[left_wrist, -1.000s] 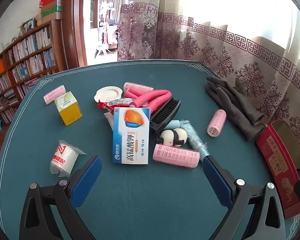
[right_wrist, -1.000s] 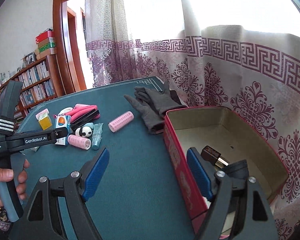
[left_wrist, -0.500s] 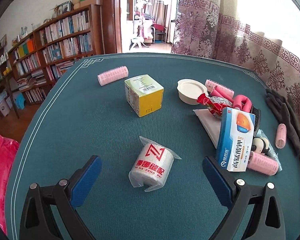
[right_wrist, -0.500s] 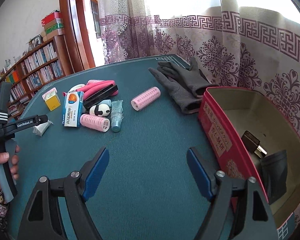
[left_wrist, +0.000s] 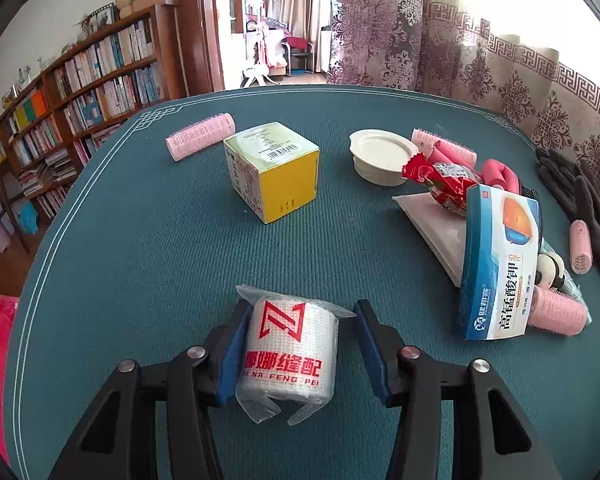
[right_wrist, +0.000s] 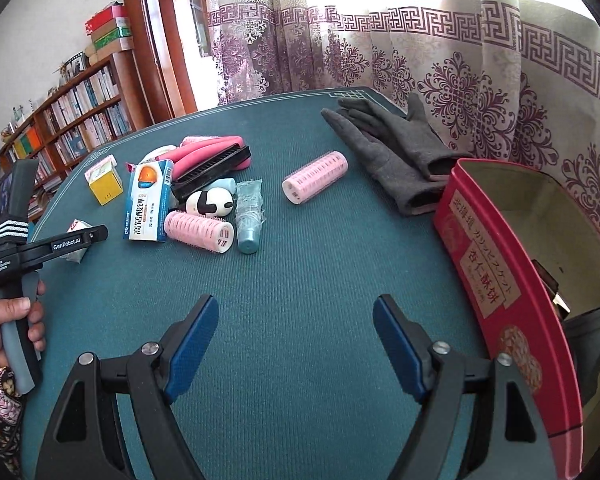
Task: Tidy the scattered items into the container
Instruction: 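Move the left gripper to the wrapped white tape roll and grasp it, then grasp the pink hair roller with the right gripper while the left gripper holds the tape roll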
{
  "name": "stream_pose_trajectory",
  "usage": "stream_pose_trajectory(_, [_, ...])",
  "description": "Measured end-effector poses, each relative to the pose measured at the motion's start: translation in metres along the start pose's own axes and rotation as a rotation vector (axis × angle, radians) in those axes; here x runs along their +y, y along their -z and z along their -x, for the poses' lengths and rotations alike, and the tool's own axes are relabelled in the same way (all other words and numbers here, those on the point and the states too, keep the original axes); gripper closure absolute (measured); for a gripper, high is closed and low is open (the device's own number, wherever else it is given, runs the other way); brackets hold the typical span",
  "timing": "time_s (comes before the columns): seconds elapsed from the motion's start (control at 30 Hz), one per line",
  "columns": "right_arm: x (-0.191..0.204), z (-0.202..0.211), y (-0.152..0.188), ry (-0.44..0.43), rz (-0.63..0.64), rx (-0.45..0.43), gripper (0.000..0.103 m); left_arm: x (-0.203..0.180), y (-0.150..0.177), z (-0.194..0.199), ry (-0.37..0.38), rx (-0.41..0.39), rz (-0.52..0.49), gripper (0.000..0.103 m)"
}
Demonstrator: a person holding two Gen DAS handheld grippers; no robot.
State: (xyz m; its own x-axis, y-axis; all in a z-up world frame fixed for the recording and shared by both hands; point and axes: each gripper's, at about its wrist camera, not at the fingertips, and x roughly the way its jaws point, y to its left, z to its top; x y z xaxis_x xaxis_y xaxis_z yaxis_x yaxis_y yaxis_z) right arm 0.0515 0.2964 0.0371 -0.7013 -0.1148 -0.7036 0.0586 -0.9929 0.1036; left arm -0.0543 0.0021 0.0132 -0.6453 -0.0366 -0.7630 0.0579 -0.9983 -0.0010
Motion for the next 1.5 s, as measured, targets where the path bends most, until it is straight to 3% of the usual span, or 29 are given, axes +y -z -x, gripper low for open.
stream_pose_trajectory(0.3, [0.025,-0.024,-0.024,-0.143,-0.019,0.022,0.02,-0.007,0.005,0.005,0.044,-0.015,-0.006,0.054])
stream_pose_trajectory(0.5, [0.046,-0.052,-0.034,-0.267,-0.052,0.085,0.02,0.0,0.006,0.007,0.061,-0.014,0.02,0.054])
stream_pose_trajectory(0.67, [0.053,-0.081,-0.037,-0.233,-0.073,0.131,0.02,0.001,0.008,0.008,0.065,-0.017,0.023,0.054])
stream_pose_trajectory(1.03, [0.076,-0.106,-0.056,-0.106,-0.021,0.118,0.02,0.001,0.008,0.008,0.067,-0.017,0.027,0.054])
stream_pose_trajectory(1.2, [0.083,-0.109,-0.055,-0.045,0.041,0.09,0.026,0.001,0.008,0.008,0.07,-0.018,0.029,0.054])
stream_pose_trajectory(1.5, [0.081,-0.092,-0.045,-0.035,0.095,0.056,0.026,0.003,0.008,0.009,0.073,-0.018,0.037,0.054])
